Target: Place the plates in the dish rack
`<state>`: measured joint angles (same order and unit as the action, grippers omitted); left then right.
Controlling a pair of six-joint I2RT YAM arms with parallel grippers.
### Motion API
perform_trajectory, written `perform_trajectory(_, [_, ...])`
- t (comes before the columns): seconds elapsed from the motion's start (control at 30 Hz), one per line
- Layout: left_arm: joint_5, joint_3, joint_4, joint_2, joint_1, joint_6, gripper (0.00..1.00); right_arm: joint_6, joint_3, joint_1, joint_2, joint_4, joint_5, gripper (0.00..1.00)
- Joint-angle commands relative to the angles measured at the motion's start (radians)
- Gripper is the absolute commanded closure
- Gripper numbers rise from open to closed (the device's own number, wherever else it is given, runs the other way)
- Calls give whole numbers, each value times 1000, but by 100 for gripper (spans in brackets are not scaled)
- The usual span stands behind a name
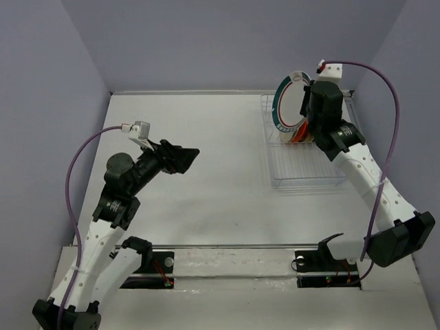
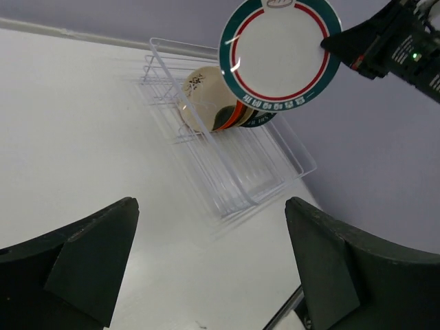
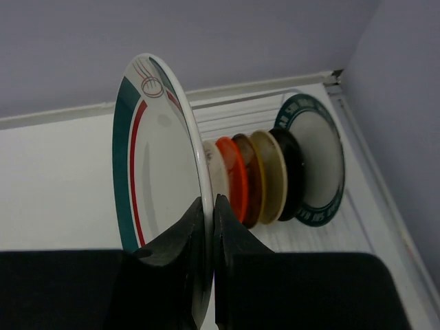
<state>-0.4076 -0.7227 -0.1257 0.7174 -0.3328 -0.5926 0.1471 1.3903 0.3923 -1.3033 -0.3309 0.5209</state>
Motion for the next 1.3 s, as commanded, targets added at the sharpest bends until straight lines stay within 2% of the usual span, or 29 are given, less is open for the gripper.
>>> perform_trajectory(0.0, [67, 25, 169, -88, 0, 203, 1, -251, 131, 8, -97, 33, 278, 93])
perform_trajectory(0.13, [98, 11, 212, -136, -2, 243, 1, -398, 202, 8, -203, 58, 349, 93])
perform_trajectory(0.33, [110, 0, 210, -124, 1, 251, 1, -474, 191, 8, -296, 102, 318, 93])
perform_trajectory(0.6, [93, 3, 216, -114, 12, 249, 1, -417, 151, 8, -361, 102, 257, 93])
perform_trajectory(0.87, [84, 3, 206, -107, 18, 244, 1, -396, 168, 8, -353, 99, 196, 93])
perform_trajectory(1.13, [81, 6, 201, -113, 31, 244, 1, -310, 128, 8, -455, 108, 163, 93])
perform_trajectory(1.2, [75, 6, 192, -113, 34, 243, 1, -290, 127, 8, -478, 116, 168, 91])
perform_trajectory(1.27, [66, 6, 181, -111, 37, 241, 1, -271, 134, 8, -479, 119, 148, 82])
